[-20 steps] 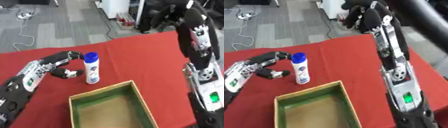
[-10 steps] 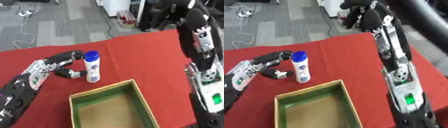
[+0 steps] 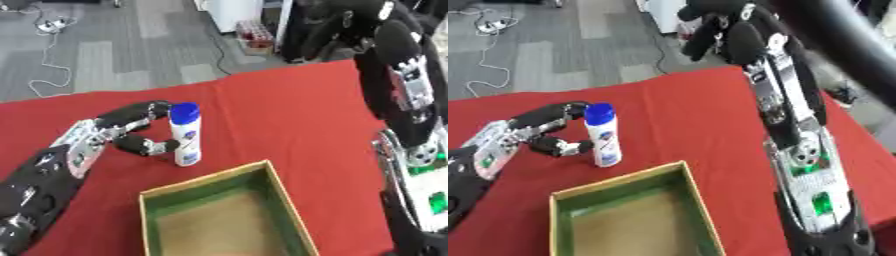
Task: Pick up objects on the table and place them in the box.
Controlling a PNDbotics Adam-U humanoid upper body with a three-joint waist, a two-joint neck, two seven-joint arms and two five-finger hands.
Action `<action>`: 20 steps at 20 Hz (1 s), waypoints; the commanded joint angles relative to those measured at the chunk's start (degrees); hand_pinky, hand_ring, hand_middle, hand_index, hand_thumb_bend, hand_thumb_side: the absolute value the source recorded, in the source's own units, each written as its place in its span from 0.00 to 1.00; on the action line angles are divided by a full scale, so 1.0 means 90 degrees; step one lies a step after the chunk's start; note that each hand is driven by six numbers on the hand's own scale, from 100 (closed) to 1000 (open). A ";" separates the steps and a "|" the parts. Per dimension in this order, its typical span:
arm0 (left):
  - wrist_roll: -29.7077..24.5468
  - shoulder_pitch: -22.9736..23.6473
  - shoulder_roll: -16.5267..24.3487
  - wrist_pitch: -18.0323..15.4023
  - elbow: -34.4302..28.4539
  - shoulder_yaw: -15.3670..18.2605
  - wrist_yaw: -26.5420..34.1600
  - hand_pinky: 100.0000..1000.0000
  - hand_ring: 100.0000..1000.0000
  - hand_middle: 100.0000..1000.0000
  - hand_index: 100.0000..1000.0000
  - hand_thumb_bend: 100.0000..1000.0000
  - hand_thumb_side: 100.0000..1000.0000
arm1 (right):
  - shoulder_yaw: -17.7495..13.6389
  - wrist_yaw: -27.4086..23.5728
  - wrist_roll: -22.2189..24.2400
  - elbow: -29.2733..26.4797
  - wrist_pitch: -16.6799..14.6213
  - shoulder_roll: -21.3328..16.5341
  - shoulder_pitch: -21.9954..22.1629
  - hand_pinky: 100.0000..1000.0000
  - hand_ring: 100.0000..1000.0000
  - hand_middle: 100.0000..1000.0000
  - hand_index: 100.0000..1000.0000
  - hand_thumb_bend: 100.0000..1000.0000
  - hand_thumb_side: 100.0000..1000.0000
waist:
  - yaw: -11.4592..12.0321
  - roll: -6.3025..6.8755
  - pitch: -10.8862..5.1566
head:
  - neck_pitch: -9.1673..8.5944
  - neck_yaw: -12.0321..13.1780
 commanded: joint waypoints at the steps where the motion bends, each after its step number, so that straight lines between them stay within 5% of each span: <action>1: -0.0035 -0.0188 -0.0007 0.0099 -0.0038 0.0061 0.0562 0.98 0.92 0.78 0.92 0.24 1.00 | -0.0002 -0.0046 0.0050 -0.0085 -0.0010 0.0036 -0.0159 0.40 0.48 0.64 0.79 0.00 1.00 | -0.0022 0.0026 -0.0046 | -0.0101 0.0118; 9: -0.0643 -0.0283 -0.0056 0.0597 -0.0365 -0.0064 0.2017 0.94 0.91 0.77 0.91 0.25 1.00 | 0.0032 -0.0084 0.0122 -0.0085 -0.0037 0.0116 -0.0212 0.40 0.48 0.65 0.79 0.00 1.00 | -0.0131 0.0067 -0.0056 | -0.0148 0.0276; 20: -0.1040 -0.0284 -0.0047 0.0431 -0.0284 -0.0080 0.1147 0.97 0.92 0.79 0.91 0.25 1.00 | 0.0085 -0.0138 0.0255 -0.0085 -0.0063 0.0225 -0.0304 0.41 0.49 0.65 0.79 0.00 1.00 | -0.0269 0.0159 -0.0075 | -0.0286 0.0322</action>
